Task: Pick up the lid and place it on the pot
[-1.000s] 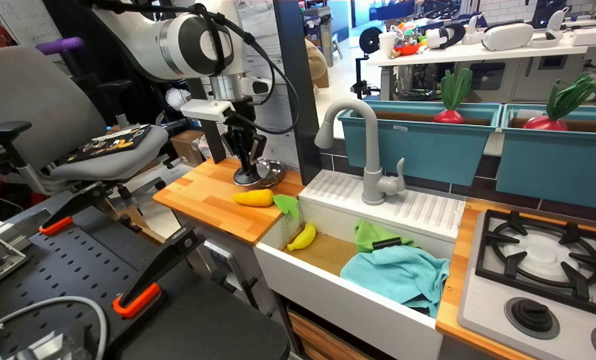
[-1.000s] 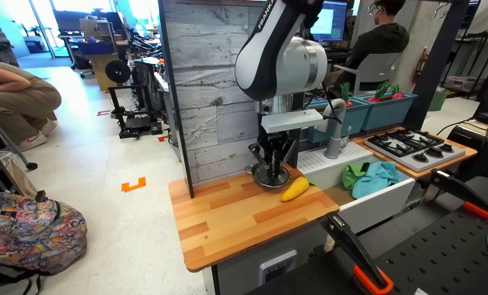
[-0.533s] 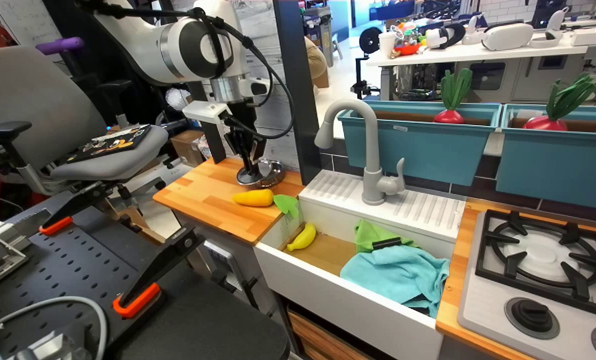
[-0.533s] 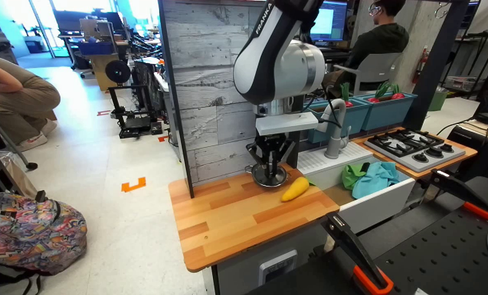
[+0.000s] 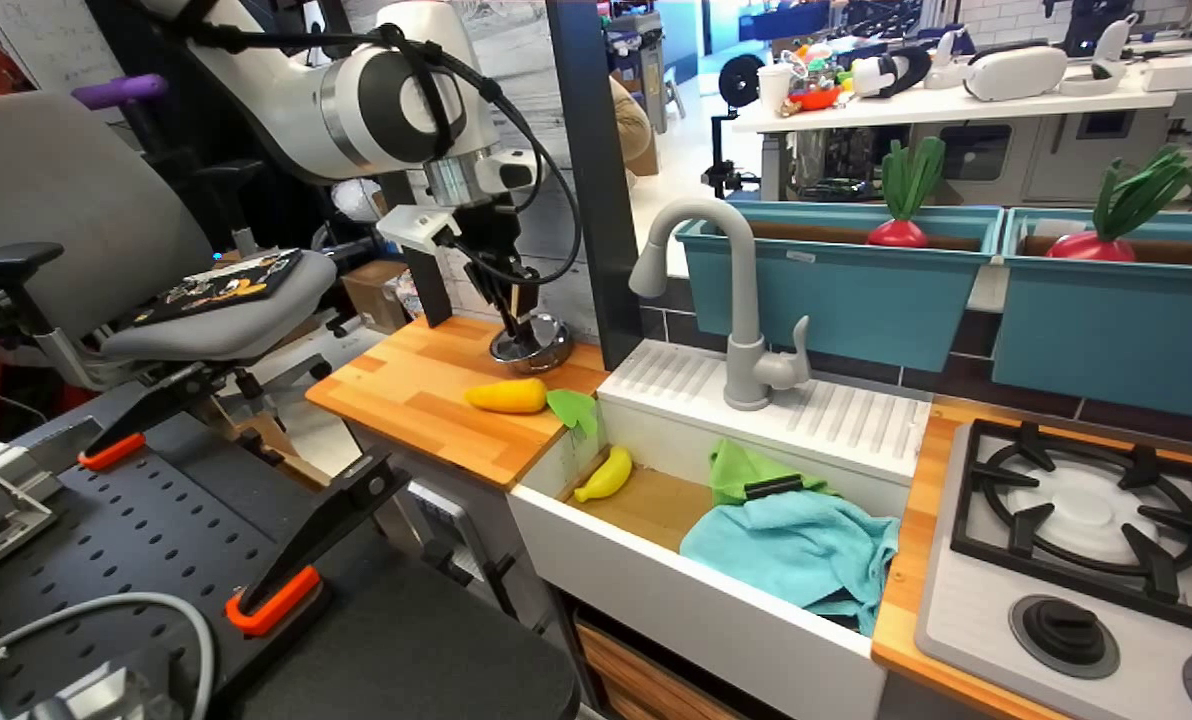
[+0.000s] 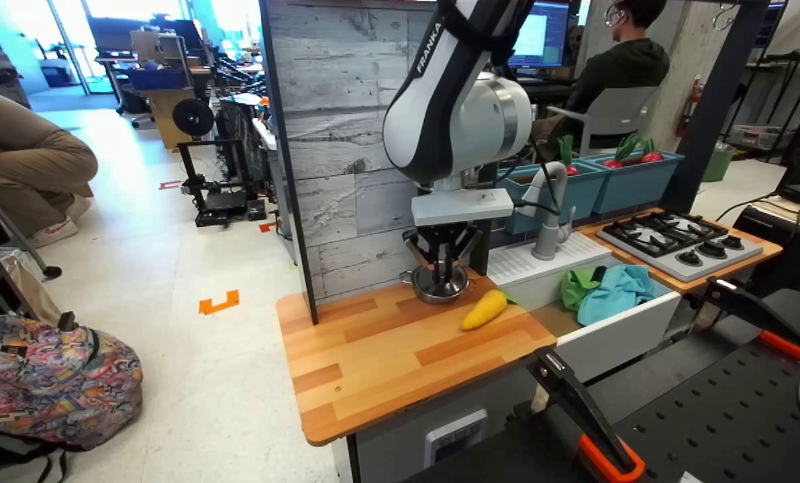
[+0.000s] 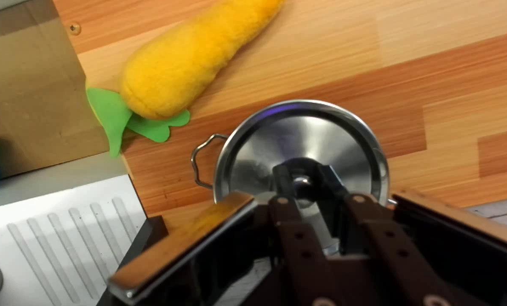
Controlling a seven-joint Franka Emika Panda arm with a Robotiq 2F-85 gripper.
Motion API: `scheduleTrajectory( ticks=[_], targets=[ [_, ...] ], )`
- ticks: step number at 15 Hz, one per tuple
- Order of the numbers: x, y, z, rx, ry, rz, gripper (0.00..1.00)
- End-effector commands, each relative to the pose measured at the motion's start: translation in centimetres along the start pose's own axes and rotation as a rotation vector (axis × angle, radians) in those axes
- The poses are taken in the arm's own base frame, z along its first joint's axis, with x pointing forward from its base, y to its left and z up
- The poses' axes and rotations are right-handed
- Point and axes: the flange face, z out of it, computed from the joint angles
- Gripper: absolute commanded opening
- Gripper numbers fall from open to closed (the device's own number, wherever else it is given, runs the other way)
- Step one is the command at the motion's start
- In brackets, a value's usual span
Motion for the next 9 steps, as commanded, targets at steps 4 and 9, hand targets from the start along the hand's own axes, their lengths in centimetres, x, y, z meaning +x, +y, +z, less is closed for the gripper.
scheduleTrajectory(
  ticks=[4,9],
  targets=[
    [0.95,0.34,0.87,-0.003,0.018,0.054,0.45],
    [1.03,0.4,1.28,-0.008,0.011,0.065,0.74]
  ],
)
